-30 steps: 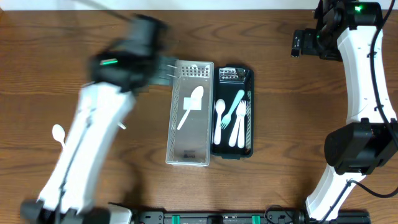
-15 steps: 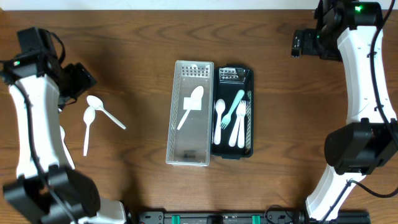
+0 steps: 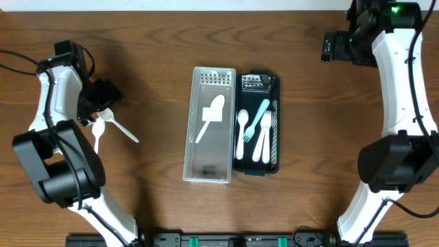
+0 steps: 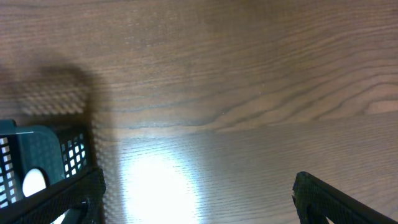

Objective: Pack container
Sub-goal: 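Move the left gripper back to the spoons and grasp one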

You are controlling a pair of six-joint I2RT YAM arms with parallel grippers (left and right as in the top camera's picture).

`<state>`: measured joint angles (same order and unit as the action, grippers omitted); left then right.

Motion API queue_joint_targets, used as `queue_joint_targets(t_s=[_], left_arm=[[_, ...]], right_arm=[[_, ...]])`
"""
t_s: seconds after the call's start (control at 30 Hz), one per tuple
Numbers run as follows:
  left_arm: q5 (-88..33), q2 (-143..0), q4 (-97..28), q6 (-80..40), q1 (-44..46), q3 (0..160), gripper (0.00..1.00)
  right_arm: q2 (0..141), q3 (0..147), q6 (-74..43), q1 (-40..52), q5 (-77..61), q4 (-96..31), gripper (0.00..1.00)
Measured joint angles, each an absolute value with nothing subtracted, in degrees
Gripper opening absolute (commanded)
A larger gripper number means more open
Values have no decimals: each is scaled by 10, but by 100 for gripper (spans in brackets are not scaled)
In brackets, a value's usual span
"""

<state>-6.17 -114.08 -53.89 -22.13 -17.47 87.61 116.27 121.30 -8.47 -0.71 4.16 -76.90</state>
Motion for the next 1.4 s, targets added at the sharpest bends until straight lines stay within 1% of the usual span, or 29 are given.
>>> queue_joint_targets(t_s=[0.2, 0.63, 1.0, 1.4], left_arm=[[-89, -1153, -508, -225, -172, 844, 88], [-99, -1153, -456, -225, -167, 771, 88], [-61, -1153, -432, -225, -167, 769, 88], [-56, -1153, -416, -225, -167, 769, 88]], right_arm=[[1163, 1213, -84, -7, 42, -769, 99], [1163, 1213, -85, -7, 42, -769, 99], [1163, 1213, -85, -7, 42, -774, 99], [1163, 1213, -85, -7, 42, -776, 99]])
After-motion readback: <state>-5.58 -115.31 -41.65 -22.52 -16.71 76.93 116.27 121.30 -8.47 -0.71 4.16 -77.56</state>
